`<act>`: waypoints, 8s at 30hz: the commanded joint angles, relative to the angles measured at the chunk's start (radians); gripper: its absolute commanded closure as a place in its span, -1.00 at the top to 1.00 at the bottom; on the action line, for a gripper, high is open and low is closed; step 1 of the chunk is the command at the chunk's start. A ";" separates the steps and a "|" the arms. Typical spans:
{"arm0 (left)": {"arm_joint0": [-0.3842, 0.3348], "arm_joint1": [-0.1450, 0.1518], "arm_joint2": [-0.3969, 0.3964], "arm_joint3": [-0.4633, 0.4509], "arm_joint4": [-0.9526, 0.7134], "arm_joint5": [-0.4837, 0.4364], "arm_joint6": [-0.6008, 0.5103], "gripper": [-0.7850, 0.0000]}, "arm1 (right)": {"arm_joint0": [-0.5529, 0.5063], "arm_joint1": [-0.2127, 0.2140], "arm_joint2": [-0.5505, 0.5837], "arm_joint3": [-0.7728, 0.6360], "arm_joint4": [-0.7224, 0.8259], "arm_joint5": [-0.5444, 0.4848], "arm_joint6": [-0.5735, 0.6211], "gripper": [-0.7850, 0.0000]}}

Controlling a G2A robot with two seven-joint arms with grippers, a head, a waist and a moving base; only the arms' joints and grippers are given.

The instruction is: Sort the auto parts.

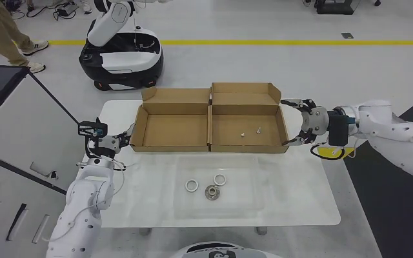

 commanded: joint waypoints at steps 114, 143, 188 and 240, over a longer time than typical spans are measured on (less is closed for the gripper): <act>-0.780 0.024 0.985 -0.278 -0.275 -0.330 -1.417 1.00 | 0.000 0.000 0.000 0.000 0.000 0.000 0.000 1.00; -1.151 0.017 1.237 -0.092 -0.791 -0.238 -1.534 1.00 | 0.000 0.000 0.000 0.000 0.000 0.000 0.000 1.00; -1.198 -0.084 1.425 0.056 -0.736 -0.083 -1.527 0.91 | 0.000 0.000 0.000 0.000 0.000 0.000 0.000 1.00; -1.088 -0.156 1.431 0.234 -0.645 -0.278 -1.534 0.23 | 0.000 0.000 0.000 0.000 0.000 0.000 0.000 1.00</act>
